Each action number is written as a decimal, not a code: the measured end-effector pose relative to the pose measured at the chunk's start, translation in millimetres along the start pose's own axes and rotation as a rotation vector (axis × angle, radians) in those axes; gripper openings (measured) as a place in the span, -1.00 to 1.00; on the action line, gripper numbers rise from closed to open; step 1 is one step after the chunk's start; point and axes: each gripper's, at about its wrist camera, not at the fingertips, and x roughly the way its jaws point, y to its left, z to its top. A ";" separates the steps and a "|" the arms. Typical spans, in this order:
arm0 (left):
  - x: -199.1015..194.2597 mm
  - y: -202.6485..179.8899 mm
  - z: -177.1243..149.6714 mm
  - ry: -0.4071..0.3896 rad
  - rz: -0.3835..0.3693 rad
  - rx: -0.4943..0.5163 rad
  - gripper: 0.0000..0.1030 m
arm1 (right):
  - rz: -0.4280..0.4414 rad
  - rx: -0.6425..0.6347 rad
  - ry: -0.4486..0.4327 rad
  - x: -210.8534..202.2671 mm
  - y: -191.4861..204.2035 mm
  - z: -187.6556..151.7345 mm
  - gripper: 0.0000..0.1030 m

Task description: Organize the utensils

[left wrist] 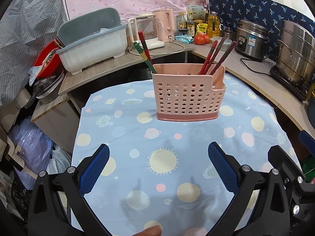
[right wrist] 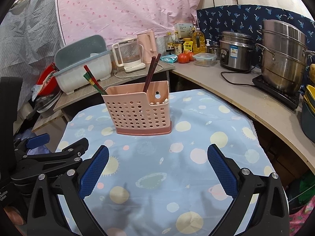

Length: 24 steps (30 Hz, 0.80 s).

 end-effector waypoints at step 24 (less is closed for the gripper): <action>-3.1 1.9 -0.8 -0.010 0.029 0.002 0.86 | 0.000 0.000 0.000 0.9 1.1 -0.6 0.88</action>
